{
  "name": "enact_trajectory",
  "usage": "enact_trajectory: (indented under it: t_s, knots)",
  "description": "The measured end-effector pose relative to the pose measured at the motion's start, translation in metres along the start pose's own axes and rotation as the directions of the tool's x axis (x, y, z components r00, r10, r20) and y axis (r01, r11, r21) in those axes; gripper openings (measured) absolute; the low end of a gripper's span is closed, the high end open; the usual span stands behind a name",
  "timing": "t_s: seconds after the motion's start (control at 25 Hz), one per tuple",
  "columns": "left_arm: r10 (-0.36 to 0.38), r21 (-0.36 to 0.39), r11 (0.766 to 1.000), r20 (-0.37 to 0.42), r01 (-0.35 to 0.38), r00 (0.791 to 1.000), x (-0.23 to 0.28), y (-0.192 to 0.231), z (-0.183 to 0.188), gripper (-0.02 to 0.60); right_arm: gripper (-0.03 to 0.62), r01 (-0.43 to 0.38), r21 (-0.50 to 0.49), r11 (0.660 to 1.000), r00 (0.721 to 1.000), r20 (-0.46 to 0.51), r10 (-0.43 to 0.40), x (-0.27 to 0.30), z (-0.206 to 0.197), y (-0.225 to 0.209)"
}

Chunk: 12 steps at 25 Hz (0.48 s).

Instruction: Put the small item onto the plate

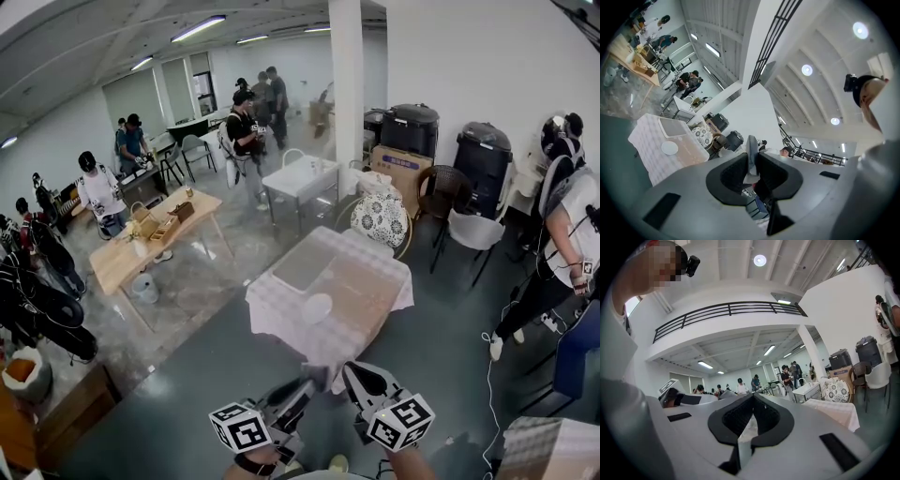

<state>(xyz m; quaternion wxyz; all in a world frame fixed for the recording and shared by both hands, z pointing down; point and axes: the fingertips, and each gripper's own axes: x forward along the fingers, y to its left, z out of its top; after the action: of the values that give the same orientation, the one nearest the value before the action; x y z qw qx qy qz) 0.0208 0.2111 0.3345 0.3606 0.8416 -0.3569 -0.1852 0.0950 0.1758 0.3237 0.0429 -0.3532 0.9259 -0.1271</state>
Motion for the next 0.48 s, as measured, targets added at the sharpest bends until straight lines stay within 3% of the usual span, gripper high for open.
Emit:
enact_trajectory:
  t_s: [0.48]
  knots:
    - [0.048,0.017,0.999,0.005,-0.048,0.999,0.010,0.005,-0.008,0.078,0.015,-0.020,0.017,1.000,1.000,-0.002,0.020,-0.006,-0.004,-0.017]
